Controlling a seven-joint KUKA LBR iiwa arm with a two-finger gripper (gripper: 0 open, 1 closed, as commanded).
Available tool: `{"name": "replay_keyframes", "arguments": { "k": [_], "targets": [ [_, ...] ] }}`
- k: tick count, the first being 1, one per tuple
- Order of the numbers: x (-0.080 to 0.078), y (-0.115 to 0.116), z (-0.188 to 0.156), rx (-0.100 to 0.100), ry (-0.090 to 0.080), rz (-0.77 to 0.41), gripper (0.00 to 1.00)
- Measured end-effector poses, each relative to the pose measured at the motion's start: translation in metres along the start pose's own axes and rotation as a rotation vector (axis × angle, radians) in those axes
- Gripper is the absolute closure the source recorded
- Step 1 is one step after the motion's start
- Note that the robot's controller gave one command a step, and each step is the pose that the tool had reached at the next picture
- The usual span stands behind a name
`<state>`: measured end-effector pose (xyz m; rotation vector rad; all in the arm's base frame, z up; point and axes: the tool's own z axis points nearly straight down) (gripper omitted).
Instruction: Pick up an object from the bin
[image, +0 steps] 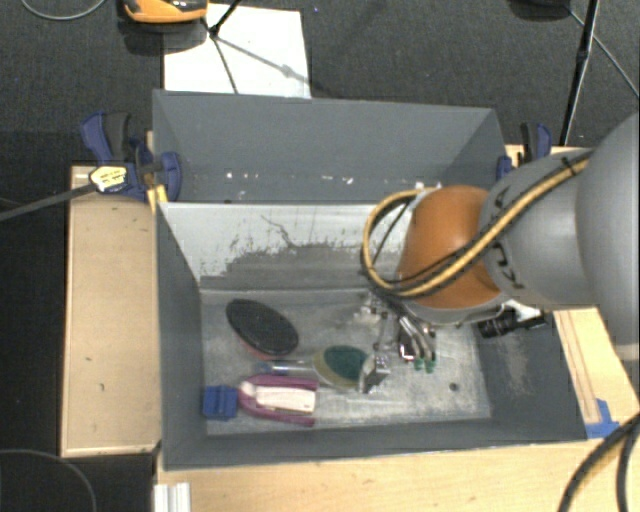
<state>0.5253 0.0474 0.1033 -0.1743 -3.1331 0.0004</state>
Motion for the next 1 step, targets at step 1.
{"name": "replay_keyframes", "arguments": {
  "k": [1],
  "targets": [
    [0.0155,0.0051,0.0301,-0.003,-0.014,0.066,0.0]
  ]
}}
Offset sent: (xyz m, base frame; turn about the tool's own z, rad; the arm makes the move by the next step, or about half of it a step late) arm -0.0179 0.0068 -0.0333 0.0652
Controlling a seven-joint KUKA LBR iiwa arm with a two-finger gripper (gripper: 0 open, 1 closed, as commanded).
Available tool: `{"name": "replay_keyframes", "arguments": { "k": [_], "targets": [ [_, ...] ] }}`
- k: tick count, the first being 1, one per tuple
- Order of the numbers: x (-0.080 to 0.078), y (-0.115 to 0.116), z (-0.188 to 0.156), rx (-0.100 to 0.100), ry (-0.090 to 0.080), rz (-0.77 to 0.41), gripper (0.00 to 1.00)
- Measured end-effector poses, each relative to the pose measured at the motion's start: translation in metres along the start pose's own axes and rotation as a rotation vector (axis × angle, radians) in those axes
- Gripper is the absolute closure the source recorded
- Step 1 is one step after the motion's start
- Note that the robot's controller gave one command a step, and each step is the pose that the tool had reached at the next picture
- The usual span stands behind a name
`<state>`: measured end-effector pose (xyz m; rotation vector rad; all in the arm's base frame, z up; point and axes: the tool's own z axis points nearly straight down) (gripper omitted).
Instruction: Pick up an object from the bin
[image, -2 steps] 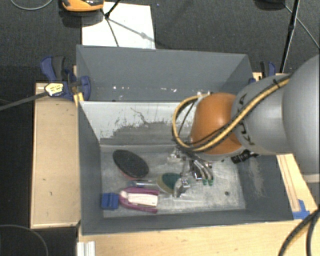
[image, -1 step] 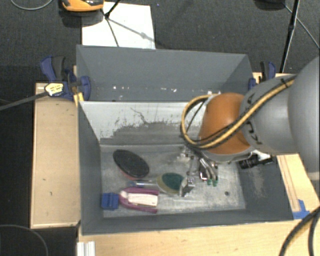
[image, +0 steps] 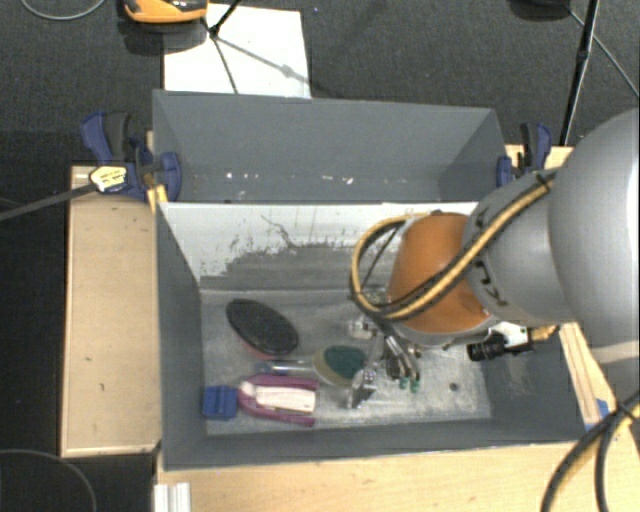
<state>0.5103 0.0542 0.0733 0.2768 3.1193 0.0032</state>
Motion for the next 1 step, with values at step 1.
{"name": "replay_keyframes", "arguments": {
  "k": [1],
  "targets": [
    [-0.0015,0.0001,-0.0017,0.001,0.004,-0.004,0.0]
  ]
}}
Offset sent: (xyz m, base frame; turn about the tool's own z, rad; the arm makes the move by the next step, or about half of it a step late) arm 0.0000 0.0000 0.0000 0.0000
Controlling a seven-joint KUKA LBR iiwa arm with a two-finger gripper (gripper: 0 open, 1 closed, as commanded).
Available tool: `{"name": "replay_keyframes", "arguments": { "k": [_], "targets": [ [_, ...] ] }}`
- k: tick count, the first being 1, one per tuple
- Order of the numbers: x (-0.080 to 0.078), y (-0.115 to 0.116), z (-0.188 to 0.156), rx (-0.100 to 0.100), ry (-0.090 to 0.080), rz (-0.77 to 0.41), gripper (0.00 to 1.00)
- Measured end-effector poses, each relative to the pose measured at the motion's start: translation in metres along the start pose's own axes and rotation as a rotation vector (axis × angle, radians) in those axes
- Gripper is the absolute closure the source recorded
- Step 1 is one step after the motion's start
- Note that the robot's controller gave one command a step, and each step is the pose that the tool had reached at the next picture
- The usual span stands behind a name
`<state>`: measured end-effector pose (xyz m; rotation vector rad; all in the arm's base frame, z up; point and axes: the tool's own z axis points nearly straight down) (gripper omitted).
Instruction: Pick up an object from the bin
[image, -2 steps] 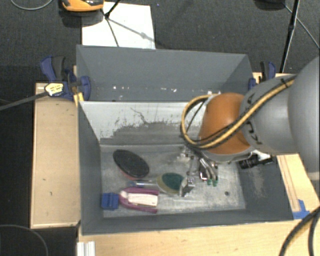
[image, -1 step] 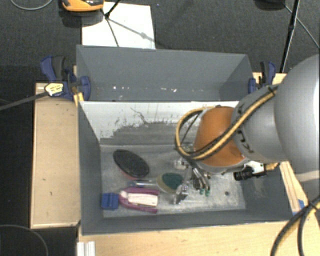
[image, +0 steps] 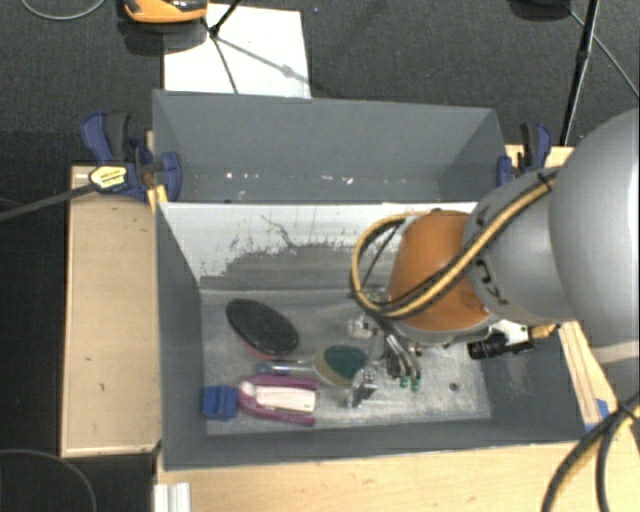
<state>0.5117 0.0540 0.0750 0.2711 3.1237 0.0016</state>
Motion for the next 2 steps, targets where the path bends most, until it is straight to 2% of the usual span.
{"name": "replay_keyframes", "arguments": {
  "k": [1,2],
  "targets": [
    [-0.003,0.0,-0.002,-0.002,-0.009,-0.001,1.0],
    [-0.006,0.001,-0.071,-0.001,-0.002,-0.009,1.0]
  ]
}}
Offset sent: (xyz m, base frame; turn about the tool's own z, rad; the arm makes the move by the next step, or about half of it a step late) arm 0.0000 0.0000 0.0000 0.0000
